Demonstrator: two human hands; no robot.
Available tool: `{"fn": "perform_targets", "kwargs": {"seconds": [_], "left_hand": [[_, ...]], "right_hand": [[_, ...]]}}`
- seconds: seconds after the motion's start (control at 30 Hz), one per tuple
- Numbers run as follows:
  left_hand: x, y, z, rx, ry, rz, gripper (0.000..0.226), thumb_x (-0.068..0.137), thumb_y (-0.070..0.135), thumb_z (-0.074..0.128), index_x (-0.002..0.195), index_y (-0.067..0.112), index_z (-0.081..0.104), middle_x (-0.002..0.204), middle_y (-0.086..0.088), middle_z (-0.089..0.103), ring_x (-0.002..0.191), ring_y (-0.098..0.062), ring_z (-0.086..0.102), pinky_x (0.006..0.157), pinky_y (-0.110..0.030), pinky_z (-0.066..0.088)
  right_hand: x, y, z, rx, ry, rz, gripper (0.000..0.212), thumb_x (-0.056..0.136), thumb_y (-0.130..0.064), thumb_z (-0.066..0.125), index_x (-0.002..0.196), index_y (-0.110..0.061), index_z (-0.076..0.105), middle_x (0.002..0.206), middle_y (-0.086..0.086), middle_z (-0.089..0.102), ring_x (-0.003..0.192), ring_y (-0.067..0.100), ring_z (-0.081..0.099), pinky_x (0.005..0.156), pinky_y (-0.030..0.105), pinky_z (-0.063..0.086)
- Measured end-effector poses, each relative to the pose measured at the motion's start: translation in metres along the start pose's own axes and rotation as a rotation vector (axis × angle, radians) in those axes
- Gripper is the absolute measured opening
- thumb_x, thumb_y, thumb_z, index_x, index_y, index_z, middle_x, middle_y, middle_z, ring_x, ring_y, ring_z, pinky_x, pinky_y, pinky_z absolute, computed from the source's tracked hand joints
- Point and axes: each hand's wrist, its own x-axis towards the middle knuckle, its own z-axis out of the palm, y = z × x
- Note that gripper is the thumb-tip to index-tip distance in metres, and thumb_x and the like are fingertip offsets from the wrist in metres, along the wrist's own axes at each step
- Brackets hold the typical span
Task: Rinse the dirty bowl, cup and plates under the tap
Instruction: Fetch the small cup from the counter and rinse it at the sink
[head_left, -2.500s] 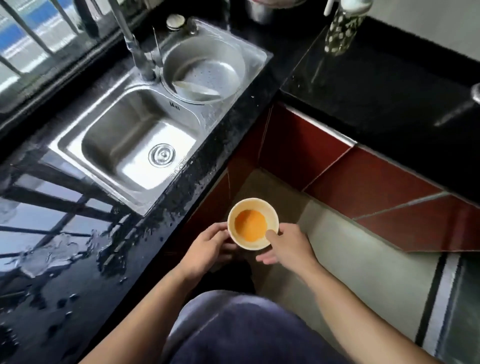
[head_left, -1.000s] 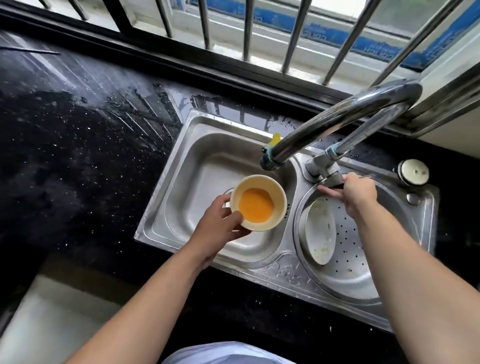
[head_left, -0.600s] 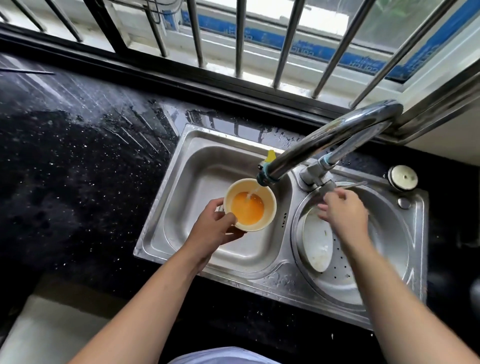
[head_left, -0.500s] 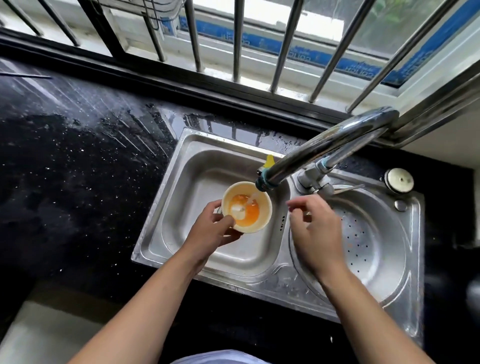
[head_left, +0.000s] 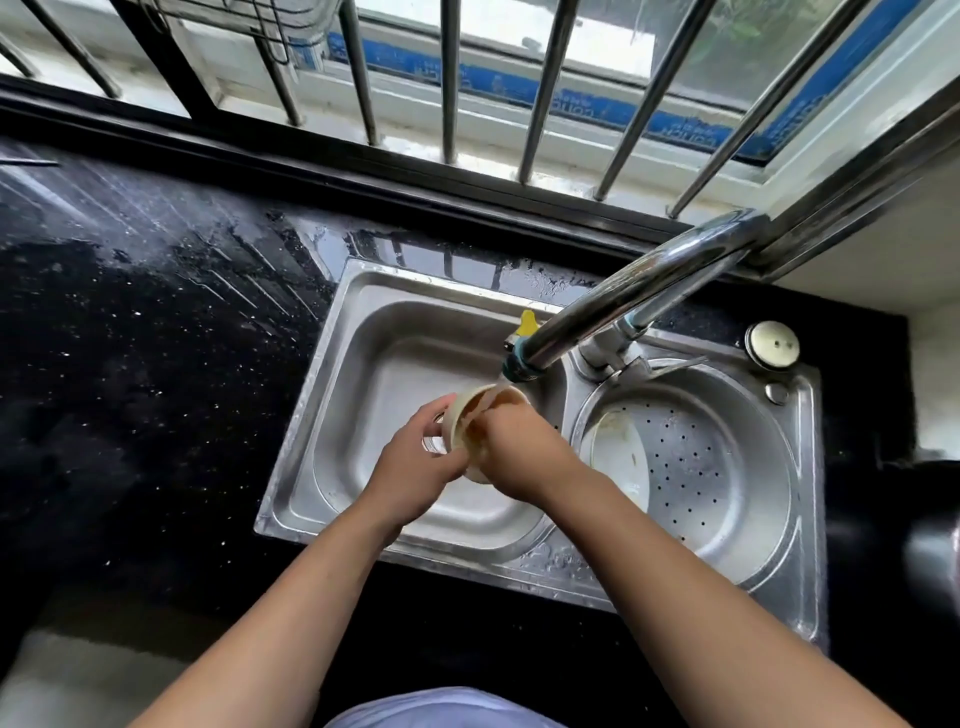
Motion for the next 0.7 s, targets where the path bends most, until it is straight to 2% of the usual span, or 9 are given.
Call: {"fn": "perform_targets", "kwargs": {"seconds": [0.07,0.13,0.23,0.3,0.37,0.47,0.57,0.63,0.7], "left_hand": [[0.001,0.0,0.001,-0.031,0.017,0.002,0.06,0.071,0.028,0.072,0.128,0.045,0.065,0.119,-0.007,0.073,0.104,-0.024,0.074,0.092,-0.042,0.063],[0.005,0.001,-0.001,-0.114,0.024,-0.024,0.055,0.075,0.021,0.066,0.126,0.04,0.065,0.122,-0.016,0.07,0.097,-0.026,0.076,0.082,-0.035,0.065],[0.006,-0.004,-0.003,-0.122,0.036,-0.055,0.062,0.078,0.016,0.071,0.137,0.029,0.06,0.124,-0.017,0.067,0.108,-0.033,0.074,0.086,-0.038,0.066],[0.004,-0.006,-0.001,-0.084,0.034,-0.048,0.065,0.074,0.02,0.072,0.137,0.03,0.061,0.123,-0.012,0.068,0.109,-0.03,0.073,0.09,-0.042,0.065],[0.004,-0.008,0.001,-0.085,0.046,-0.042,0.062,0.072,0.028,0.076,0.133,0.032,0.063,0.12,-0.008,0.069,0.108,-0.025,0.073,0.09,-0.042,0.065],[0.008,-0.009,-0.003,-0.057,0.102,-0.042,0.065,0.069,0.032,0.076,0.132,0.032,0.062,0.12,-0.005,0.071,0.108,-0.027,0.074,0.096,-0.048,0.062],[0.009,-0.009,-0.009,0.069,0.103,-0.011,0.079,0.06,0.044,0.078,0.137,0.033,0.06,0.121,0.003,0.07,0.1,-0.023,0.077,0.097,-0.046,0.06],[0.007,-0.008,-0.007,0.118,0.068,0.009,0.079,0.061,0.043,0.08,0.137,0.033,0.061,0.124,0.002,0.069,0.096,-0.022,0.078,0.097,-0.045,0.06],[0.008,-0.009,-0.008,0.149,0.067,0.019,0.071,0.068,0.034,0.08,0.136,0.032,0.061,0.125,0.001,0.069,0.097,-0.023,0.077,0.097,-0.047,0.059]], "right_hand": [[0.001,-0.016,0.004,0.053,0.051,-0.12,0.041,0.087,-0.005,0.058,0.126,-0.012,0.065,0.125,0.011,0.067,0.116,0.027,0.061,0.101,0.037,0.049],[-0.003,-0.023,0.011,0.233,-0.015,-0.12,0.052,0.084,0.004,0.05,0.13,-0.016,0.064,0.12,0.01,0.071,0.11,0.028,0.064,0.097,0.04,0.053],[-0.001,-0.009,0.013,0.302,-0.005,0.049,0.031,0.088,-0.001,0.048,0.104,-0.009,0.074,0.101,0.011,0.075,0.094,0.03,0.065,0.081,0.04,0.055],[0.003,-0.008,0.013,0.227,0.092,0.111,0.024,0.089,-0.005,0.052,0.103,-0.006,0.071,0.102,0.013,0.073,0.094,0.031,0.064,0.072,0.032,0.048],[0.006,-0.018,0.014,0.253,0.146,0.013,0.034,0.088,0.0,0.054,0.118,-0.009,0.067,0.112,0.011,0.071,0.104,0.028,0.064,0.081,0.029,0.049],[0.001,-0.024,0.022,0.459,0.013,0.001,0.056,0.083,0.008,0.044,0.123,-0.019,0.072,0.118,0.004,0.075,0.11,0.024,0.066,0.097,0.035,0.054],[0.006,-0.008,0.024,0.316,0.037,0.143,0.04,0.089,-0.001,0.047,0.116,-0.014,0.074,0.111,0.009,0.075,0.102,0.033,0.066,0.087,0.039,0.056],[0.007,-0.01,0.025,0.32,0.137,0.156,0.039,0.089,-0.003,0.053,0.124,-0.014,0.066,0.106,0.001,0.069,0.095,0.021,0.064,0.08,0.026,0.052],[0.005,-0.019,0.026,0.508,0.1,0.051,0.051,0.086,0.003,0.048,0.13,-0.018,0.065,0.108,-0.01,0.063,0.096,0.002,0.056,0.083,0.009,0.044]]}}
